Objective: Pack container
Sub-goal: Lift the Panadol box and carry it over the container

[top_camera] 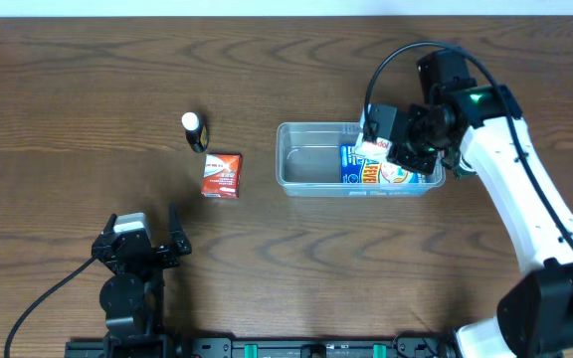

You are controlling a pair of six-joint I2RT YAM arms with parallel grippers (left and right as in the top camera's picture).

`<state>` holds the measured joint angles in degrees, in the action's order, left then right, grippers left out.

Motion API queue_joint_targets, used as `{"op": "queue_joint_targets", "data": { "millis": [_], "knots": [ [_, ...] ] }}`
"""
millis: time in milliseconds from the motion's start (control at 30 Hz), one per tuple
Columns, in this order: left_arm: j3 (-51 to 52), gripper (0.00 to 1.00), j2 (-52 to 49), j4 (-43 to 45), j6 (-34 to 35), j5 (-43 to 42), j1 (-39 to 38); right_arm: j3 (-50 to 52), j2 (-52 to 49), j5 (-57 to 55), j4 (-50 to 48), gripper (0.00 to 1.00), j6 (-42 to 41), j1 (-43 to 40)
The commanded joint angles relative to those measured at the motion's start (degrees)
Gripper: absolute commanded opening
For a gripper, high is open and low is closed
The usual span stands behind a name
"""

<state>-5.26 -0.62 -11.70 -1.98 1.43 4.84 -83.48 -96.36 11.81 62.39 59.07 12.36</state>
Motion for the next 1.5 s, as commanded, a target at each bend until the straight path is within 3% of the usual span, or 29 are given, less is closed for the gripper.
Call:
{"op": "queue_joint_targets", "data": {
  "millis": [0,433,1167,1467],
  "knots": [
    [1.62,0.98,0.39,-0.37,-0.79,-0.61,0.35,0.31,-2.49,0.35,0.0,0.32,1.46,0.57],
    [1.62,0.98,0.39,-0.35,-0.79,-0.61,0.35,0.31,-10.1,-6.03,-0.48,0.32,2.36,0.17],
    [1.62,0.98,0.39,-0.37,-0.79,-0.61,0.35,3.32,-10.16,-6.01,-6.16,0.34,2.99,-2.71],
    [1.62,0.98,0.39,-0.35,-0.79,-0.63,0.35,4.0,-10.16,-5.99,-8.7,0.36,7.56,-2.8]
  ]
}}
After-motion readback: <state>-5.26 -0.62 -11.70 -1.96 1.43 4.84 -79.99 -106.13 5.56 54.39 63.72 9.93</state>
